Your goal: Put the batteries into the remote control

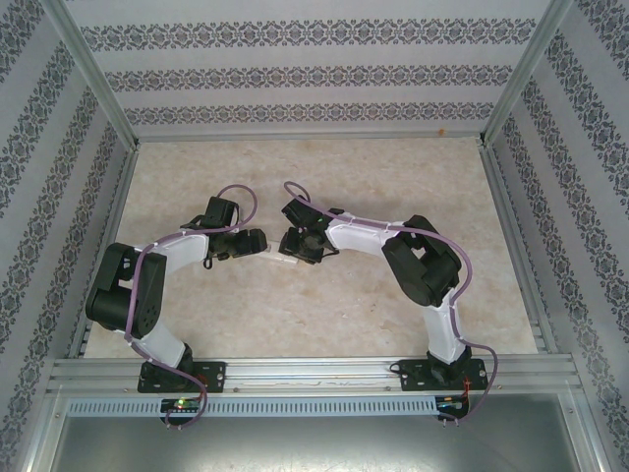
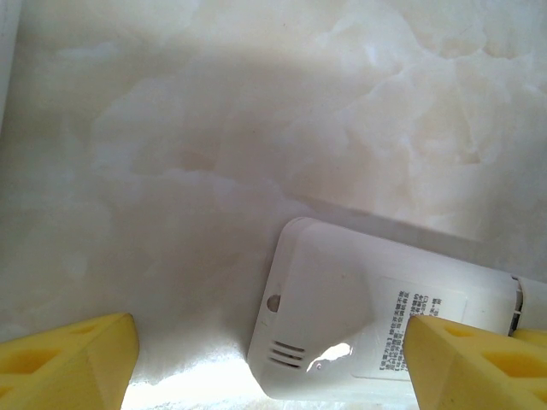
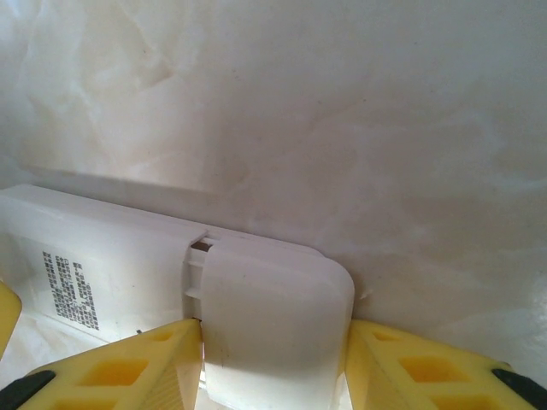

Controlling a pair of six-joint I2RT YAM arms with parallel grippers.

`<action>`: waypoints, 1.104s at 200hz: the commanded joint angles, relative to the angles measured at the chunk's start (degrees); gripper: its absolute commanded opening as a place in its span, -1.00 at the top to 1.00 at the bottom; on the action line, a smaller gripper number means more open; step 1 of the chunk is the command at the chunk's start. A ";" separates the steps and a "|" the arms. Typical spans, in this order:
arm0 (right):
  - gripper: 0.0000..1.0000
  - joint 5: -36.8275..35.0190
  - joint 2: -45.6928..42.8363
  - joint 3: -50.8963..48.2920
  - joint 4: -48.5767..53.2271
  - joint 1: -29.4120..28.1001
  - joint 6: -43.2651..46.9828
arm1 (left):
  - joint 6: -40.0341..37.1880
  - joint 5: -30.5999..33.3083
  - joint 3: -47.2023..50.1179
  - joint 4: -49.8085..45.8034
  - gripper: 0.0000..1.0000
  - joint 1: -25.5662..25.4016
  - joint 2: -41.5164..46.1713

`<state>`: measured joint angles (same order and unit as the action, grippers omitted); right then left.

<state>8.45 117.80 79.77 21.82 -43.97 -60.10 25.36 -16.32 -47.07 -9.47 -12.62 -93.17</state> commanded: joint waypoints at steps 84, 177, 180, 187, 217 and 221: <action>-0.30 -0.45 -2.93 1.53 3.92 1.16 1.27 | -0.33 -2.25 0.65 3.43 -0.64 0.10 -0.97; 0.10 0.47 -2.94 -0.60 2.34 1.09 0.84 | -0.14 -2.17 0.78 3.65 -0.65 0.05 -1.24; 0.11 0.51 -2.85 -0.54 2.35 1.08 0.83 | -0.14 -2.12 0.81 3.52 -0.65 0.10 -1.23; 0.16 0.56 -2.64 -0.49 2.26 1.10 0.86 | -0.09 -2.08 0.81 3.50 -0.65 0.11 -1.14; 0.20 1.30 -1.57 -0.23 1.99 1.03 0.73 | -0.06 -2.05 0.53 3.46 -0.66 0.10 -1.23; 0.20 1.31 -1.44 -0.23 1.99 1.07 0.66 | -0.08 -2.03 0.54 3.42 -0.66 0.09 -1.24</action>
<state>8.75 115.26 79.68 23.79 -42.96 -59.66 25.36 -16.34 -47.03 -9.30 -12.62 -93.17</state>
